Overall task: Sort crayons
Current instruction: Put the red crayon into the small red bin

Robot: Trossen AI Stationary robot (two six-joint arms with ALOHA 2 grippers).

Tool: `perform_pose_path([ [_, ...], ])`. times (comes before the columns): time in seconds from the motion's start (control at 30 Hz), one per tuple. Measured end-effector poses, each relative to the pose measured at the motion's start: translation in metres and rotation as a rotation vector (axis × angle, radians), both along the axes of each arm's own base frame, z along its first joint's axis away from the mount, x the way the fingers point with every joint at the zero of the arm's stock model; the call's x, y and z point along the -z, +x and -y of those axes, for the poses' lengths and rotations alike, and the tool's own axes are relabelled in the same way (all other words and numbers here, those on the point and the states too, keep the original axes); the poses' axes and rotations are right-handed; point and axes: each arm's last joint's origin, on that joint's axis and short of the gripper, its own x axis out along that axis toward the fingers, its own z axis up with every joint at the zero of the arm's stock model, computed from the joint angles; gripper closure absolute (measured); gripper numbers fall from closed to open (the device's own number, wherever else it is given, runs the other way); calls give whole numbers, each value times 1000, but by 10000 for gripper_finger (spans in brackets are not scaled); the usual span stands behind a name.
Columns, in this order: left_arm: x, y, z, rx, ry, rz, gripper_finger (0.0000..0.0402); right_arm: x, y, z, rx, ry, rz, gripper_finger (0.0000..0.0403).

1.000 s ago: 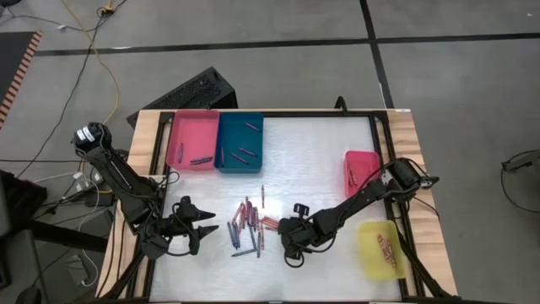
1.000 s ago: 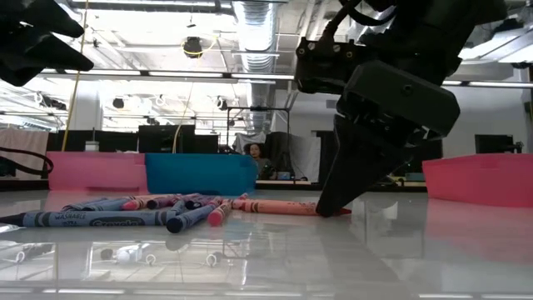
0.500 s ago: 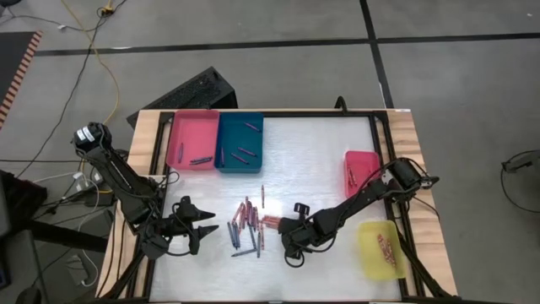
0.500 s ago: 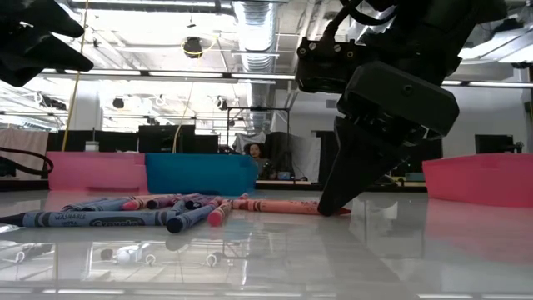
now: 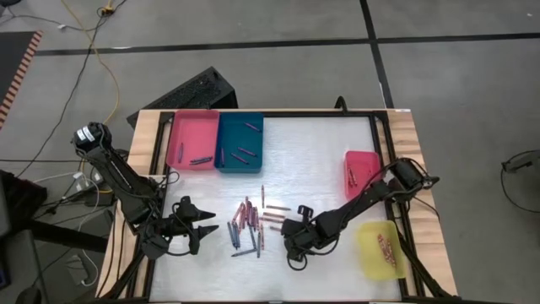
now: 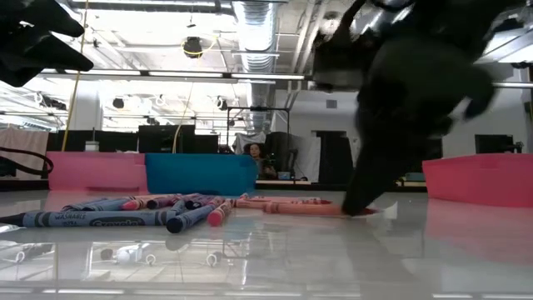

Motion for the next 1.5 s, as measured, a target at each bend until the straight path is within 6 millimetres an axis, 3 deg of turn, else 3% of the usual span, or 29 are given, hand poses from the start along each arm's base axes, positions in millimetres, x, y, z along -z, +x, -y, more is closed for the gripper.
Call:
perform_pose_path([
  [0.3,0,0,0,0,0,0,203,-31,-12,-4,93,88,85,396],
  [0.67,0,0,0,0,0,0,203,-69,-48,23,485,32,118,396],
  [1.23,0,0,0,-1,-2,0,203,-76,-109,60,1036,-264,-140,396],
  [1.5,0,0,0,-3,-7,2,203,-60,-115,78,1158,-283,-304,396],
])
